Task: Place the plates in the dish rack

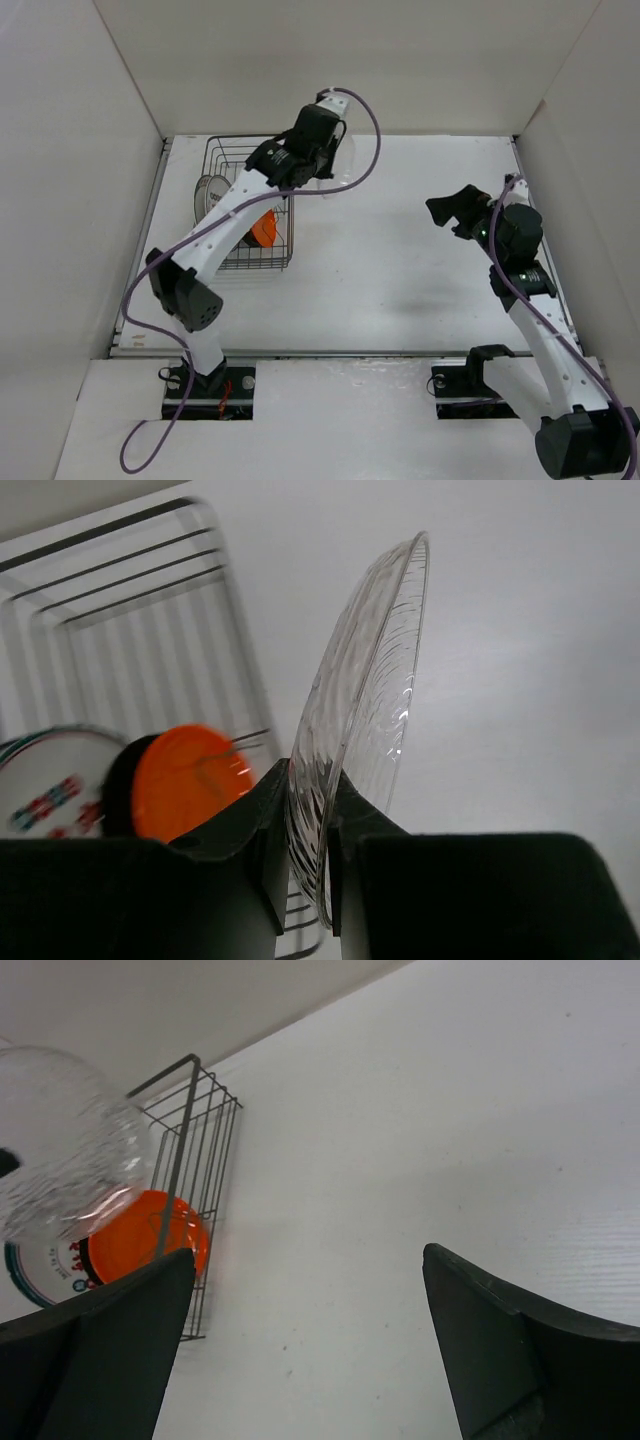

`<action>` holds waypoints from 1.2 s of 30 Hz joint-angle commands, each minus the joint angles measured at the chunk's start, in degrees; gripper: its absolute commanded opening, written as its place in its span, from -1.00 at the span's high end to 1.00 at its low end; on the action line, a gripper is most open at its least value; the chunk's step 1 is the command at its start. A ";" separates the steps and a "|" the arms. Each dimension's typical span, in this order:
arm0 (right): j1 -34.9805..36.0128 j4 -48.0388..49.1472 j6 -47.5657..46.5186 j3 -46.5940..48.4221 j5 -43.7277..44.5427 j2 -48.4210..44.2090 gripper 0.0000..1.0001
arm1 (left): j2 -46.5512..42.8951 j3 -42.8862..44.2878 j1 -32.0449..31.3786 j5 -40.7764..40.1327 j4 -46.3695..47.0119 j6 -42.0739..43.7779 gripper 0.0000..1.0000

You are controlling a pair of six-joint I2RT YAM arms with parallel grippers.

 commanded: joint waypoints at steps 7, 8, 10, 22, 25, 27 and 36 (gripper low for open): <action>1.18 -0.37 0.19 1.87 3.09 4.22 -1.00 | -15.99 -20.95 4.32 -39.82 0.57 -3.38 1.00; 1.18 -0.37 0.19 1.87 3.61 4.22 -1.00 | -15.99 -20.96 5.81 -39.30 -0.04 -4.17 1.00; 1.71 -0.90 0.19 1.34 4.14 4.22 -1.00 | -15.99 -21.49 7.05 -38.07 -0.57 -4.79 1.00; 1.71 -2.13 0.19 -0.24 6.34 2.55 -1.00 | -9.13 -22.19 8.89 -23.40 -2.07 -7.34 1.00; 1.71 -2.13 0.19 -0.77 6.34 2.55 -1.00 | -8.61 -22.19 8.90 -22.87 -2.07 -7.34 1.00; 1.71 -2.13 0.19 -0.77 6.34 2.55 -1.00 | -7.99 -22.97 8.90 -22.86 -2.07 -7.34 1.00; 1.71 -2.13 0.19 -0.77 6.34 3.07 -1.00 | -6.94 -25.80 9.43 -20.58 -1.45 -7.34 1.00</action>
